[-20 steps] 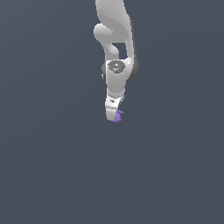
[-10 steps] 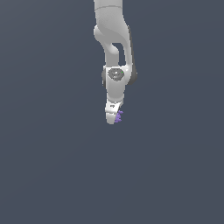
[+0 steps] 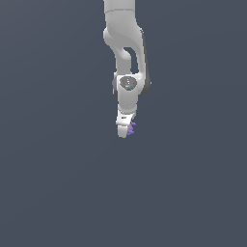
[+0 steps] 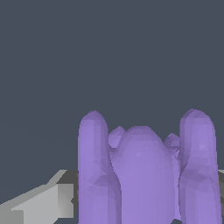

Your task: Pick up the object and move it to a goal position.

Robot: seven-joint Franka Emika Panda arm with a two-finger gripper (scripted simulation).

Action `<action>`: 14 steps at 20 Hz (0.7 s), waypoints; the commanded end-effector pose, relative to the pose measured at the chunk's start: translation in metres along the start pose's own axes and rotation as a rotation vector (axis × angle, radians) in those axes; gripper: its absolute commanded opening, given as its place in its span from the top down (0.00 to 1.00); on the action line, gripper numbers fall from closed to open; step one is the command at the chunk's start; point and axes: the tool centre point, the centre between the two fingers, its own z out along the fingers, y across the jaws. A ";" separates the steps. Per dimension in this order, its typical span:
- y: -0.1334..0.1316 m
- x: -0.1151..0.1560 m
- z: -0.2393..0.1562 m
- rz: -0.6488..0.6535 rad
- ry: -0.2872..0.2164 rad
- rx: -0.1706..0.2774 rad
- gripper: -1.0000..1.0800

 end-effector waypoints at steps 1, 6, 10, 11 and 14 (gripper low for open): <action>-0.003 -0.001 0.004 0.000 -0.001 0.008 1.00; 0.001 0.000 -0.001 -0.001 0.000 0.000 1.00; 0.008 -0.006 -0.006 -0.001 0.000 0.001 1.00; 0.010 -0.008 -0.009 -0.001 0.000 0.001 1.00; 0.022 -0.017 -0.018 -0.001 0.001 0.002 1.00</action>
